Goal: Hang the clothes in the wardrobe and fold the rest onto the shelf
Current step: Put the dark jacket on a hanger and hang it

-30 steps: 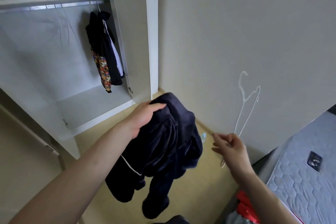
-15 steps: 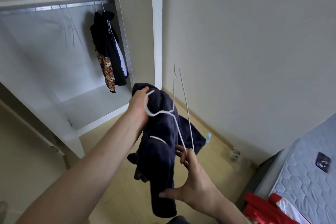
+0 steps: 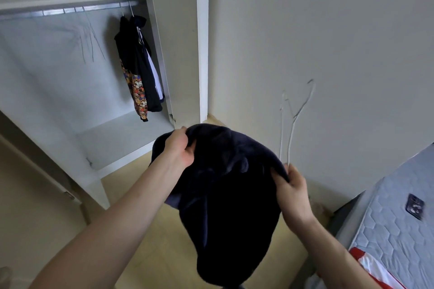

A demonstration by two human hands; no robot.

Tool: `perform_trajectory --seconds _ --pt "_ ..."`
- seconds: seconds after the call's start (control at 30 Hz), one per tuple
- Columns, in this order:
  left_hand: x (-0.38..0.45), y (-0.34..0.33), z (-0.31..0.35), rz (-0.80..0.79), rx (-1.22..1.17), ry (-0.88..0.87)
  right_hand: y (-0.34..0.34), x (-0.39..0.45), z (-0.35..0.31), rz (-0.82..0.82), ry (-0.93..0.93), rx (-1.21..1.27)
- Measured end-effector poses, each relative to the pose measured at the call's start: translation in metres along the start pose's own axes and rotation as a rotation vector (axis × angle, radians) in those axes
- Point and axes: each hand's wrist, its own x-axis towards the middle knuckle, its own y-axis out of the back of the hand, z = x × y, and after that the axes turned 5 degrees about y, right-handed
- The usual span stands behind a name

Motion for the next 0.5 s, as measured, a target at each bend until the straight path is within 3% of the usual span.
perform_trajectory --seconds 0.17,0.3,0.5 --pt "0.015 0.025 -0.021 -0.091 0.257 0.067 0.009 0.023 -0.035 -0.084 -0.030 0.125" --pt "0.007 0.051 -0.050 -0.325 0.578 0.138 -0.001 0.027 -0.049 -0.163 0.022 0.050" --pt "0.008 0.099 -0.094 -0.564 1.426 0.019 -0.015 0.025 -0.041 -0.158 -0.007 -0.044"
